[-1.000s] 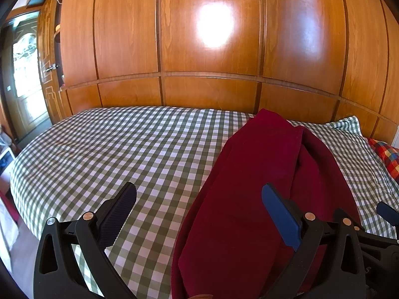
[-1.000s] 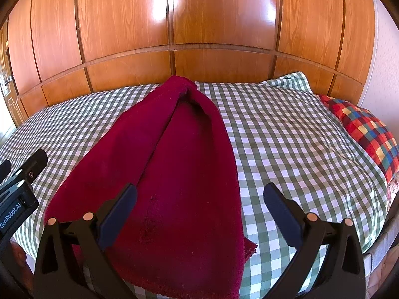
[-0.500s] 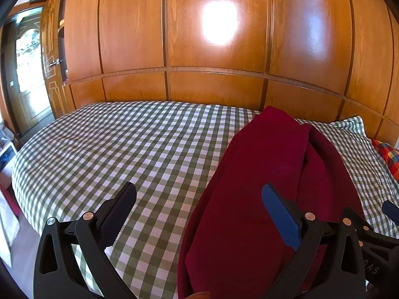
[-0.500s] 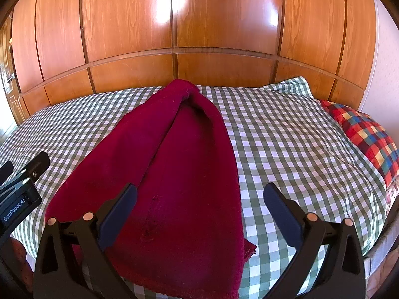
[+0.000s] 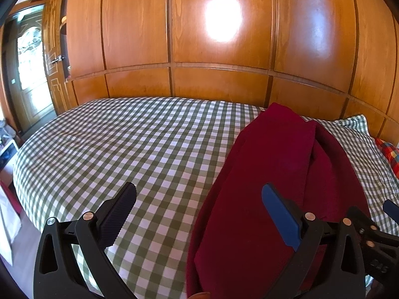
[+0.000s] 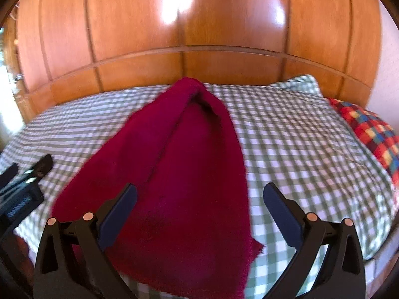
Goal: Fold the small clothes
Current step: 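Grasp the dark red sweater with the right gripper and lift it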
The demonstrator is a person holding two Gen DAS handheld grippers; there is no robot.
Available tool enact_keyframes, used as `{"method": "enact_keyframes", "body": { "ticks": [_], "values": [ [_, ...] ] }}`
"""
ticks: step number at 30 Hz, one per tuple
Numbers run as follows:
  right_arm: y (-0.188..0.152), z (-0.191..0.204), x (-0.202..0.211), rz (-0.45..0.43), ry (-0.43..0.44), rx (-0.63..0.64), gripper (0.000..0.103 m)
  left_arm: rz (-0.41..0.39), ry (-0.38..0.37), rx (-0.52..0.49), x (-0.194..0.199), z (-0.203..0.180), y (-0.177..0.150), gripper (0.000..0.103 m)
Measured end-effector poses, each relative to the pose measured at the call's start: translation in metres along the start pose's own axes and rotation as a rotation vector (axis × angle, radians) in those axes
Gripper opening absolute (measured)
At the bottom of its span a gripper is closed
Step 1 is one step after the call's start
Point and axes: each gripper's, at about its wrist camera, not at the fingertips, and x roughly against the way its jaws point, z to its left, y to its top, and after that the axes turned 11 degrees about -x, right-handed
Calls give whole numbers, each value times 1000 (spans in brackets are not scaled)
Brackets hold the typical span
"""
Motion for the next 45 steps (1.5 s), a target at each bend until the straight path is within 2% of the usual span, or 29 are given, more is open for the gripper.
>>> {"method": "enact_keyframes", "body": {
  "ticks": [3, 5, 6, 7, 10, 12, 14, 16, 17, 19, 22, 27, 31, 33, 35, 36, 39, 40, 42, 44, 45],
  "values": [
    [2, -3, 2, 40, 153, -27, 100, 8, -14, 28, -2, 14, -2, 100],
    [2, -3, 1, 67, 221, -37, 100, 10, -15, 65, -5, 28, -6, 100],
    [2, -2, 0, 88, 260, -37, 96, 14, -14, 80, -6, 34, -7, 100],
    [1, 0, -1, 109, 296, -38, 87, 22, -11, 98, -9, 42, -10, 100],
    [-3, 17, -9, 200, 387, 5, 68, 41, 30, 94, -14, 53, -14, 100],
    [-7, 28, -15, 270, 455, 26, 66, 51, 52, 80, -16, 56, -15, 100],
    [-11, 41, -29, 399, 533, 30, 65, 63, 60, 83, -17, 62, -17, 100],
    [-17, 51, -42, 472, 544, 36, 62, 62, 64, 89, -16, 66, -18, 100],
    [-19, 56, -50, 510, 535, 42, 56, 61, 69, 90, -16, 67, -19, 100],
    [-22, 61, -61, 543, 515, 55, 20, 62, 62, 85, -16, 68, -20, 100],
    [-18, 66, -67, 553, 529, 79, 3, 67, 60, 77, -19, 69, -21, 100],
    [-5, 62, -48, 457, 551, 105, 2, 85, 54, 74, -26, 68, -23, 100],
    [25, 41, -31, 346, 539, 96, 2, 111, 40, 83, -32, 69, -25, 100],
    [45, 19, -26, 298, 528, 47, 2, 126, 22, 82, -35, 68, -26, 100],
    [65, -3, -18, 213, 461, 26, 0, 135, -6, 77, -39, 65, -27, 100],
    [79, -20, -14, 152, 411, 5, 0, 142, -49, 67, -41, 62, -28, 100],
    [113, -73, -10, 42, 289, -92, 0, 150, -127, 37, -44, 52, -28, 100],
    [122, -88, -8, 22, 257, -110, 0, 151, -146, 29, -45, 47, -28, 100],
    [149, -141, -4, -31, 166, -182, 0, 153, -178, 7, -46, 39, -28, 100],
    [165, -176, -5, -46, 95, -234, 0, 159, -178, -15, -48, 31, -28, 100],
    [169, -182, -4, -44, 89, -230, 6, 165, -177, -21, -49, 28, -29, 100]
  ]
}}
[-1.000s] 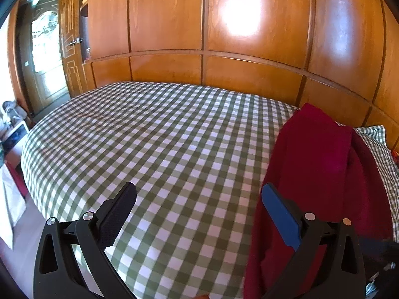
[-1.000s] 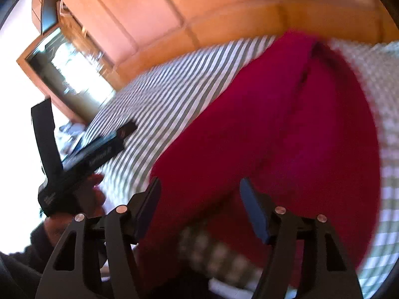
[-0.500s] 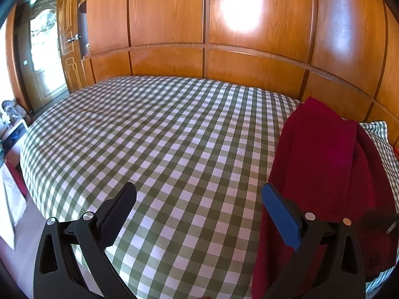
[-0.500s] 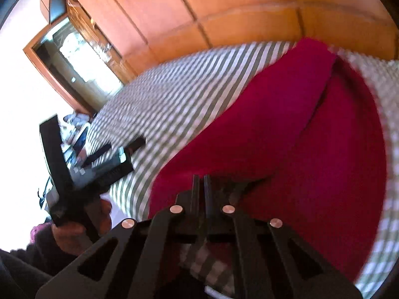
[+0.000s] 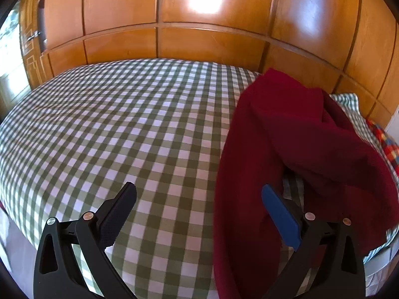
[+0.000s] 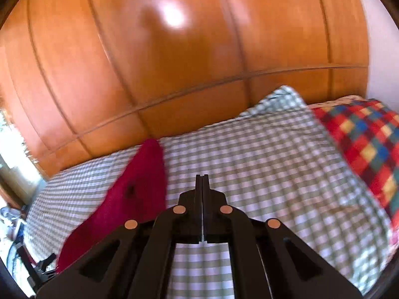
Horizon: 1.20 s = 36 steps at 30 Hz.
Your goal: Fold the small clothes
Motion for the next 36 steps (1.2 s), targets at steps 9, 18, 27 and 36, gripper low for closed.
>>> {"method": "enact_keyframes", "body": {
  "ticks": [9, 18, 27, 36],
  "values": [
    [-104, 86, -18, 212, 273, 265, 77, 36, 15, -2, -9, -1, 0, 100],
    [-201, 196, -86, 545, 378, 334, 60, 28, 19, 4, -7, 5, -9, 100],
    [-220, 213, -103, 577, 308, 463, 5, 37, -26, 7, -5, 16, -30, 100],
    [-52, 97, -26, 45, -92, 398, 6, 42, -101, -23, -8, 2, -29, 100]
  ]
}}
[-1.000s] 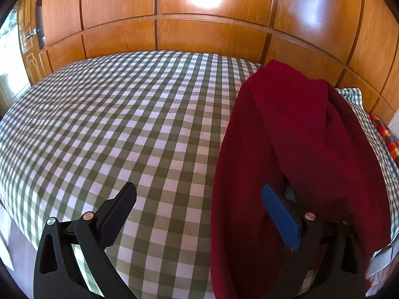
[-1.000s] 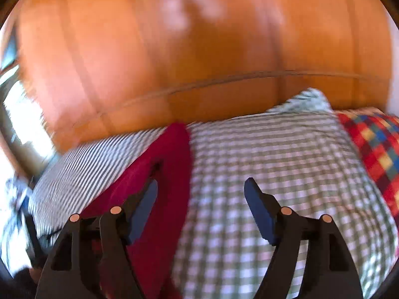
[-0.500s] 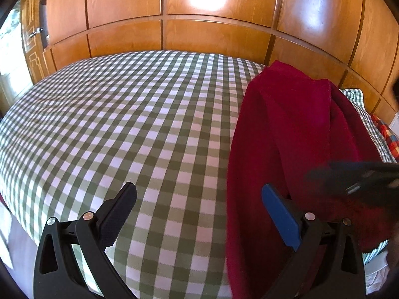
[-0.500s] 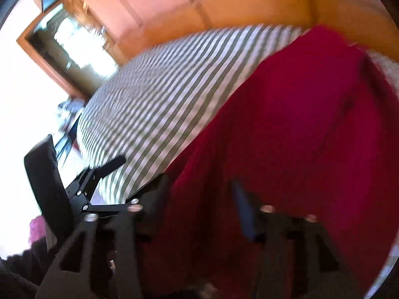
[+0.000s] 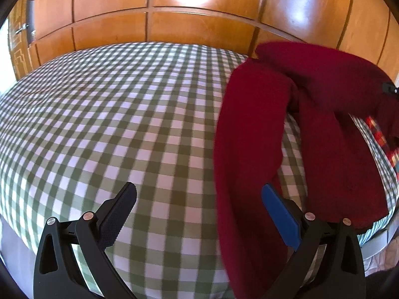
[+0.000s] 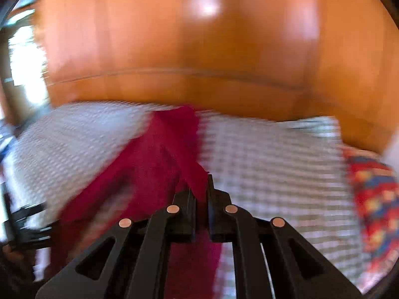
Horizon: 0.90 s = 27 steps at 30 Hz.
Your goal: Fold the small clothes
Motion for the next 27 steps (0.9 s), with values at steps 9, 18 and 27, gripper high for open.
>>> {"method": "enact_keyframes", "body": {
  "ticks": [9, 18, 27],
  "values": [
    [36, -158, -61, -31, -610, -60, 6, 89, -41, -47, -17, -14, 3, 76],
    [17, -245, -122, 138, -717, -209, 35, 116, -40, -73, -28, -19, 11, 31],
    [-13, -168, -67, 11, -514, -96, 86, 27, 59, -16, -20, 35, 64, 10]
  ]
}}
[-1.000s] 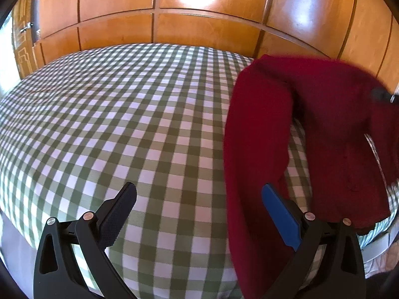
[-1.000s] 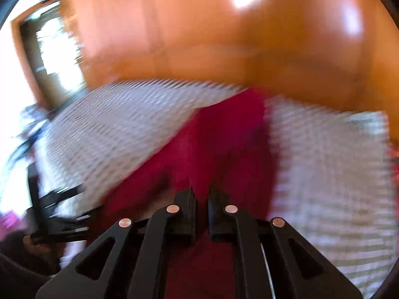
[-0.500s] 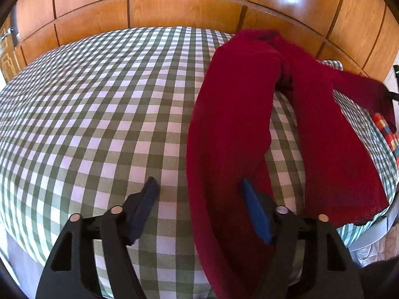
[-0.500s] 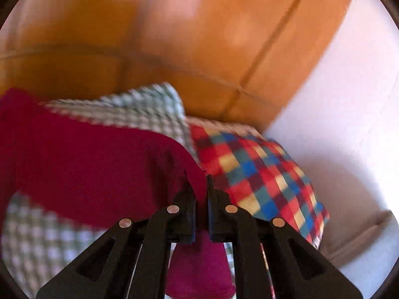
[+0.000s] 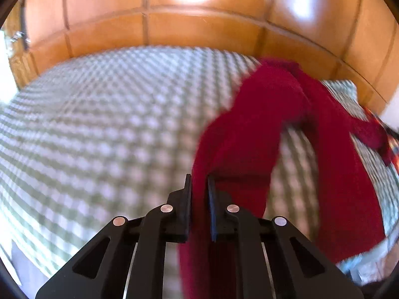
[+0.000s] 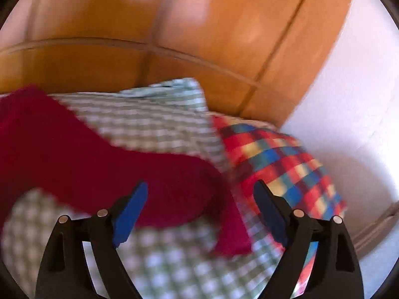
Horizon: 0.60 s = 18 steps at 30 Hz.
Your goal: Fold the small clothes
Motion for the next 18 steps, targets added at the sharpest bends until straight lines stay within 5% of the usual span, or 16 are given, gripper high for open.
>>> {"method": "enact_keyframes", "body": {
  "ticks": [2, 4, 7, 10, 11, 18],
  "values": [
    [-12, 12, 17, 89, 181, -6, 86, -25, 68, 24, 0, 26, 23, 10],
    [-37, 33, 35, 239, 411, -8, 73, -32, 96, 54, -8, 50, 50, 14],
    [-71, 59, 55, 402, 610, -1, 52, -55, 187, 98, -10, 69, 73, 39],
    [-106, 82, 91, 508, 757, 25, 46, -122, 168, 149, 0, 78, 83, 70],
    [-119, 88, 103, 552, 809, 29, 46, -138, 158, 155, 3, 78, 83, 70],
    [-142, 108, 123, 589, 836, 8, 45, -112, 24, 101, -1, 37, 58, 70]
  ]
}}
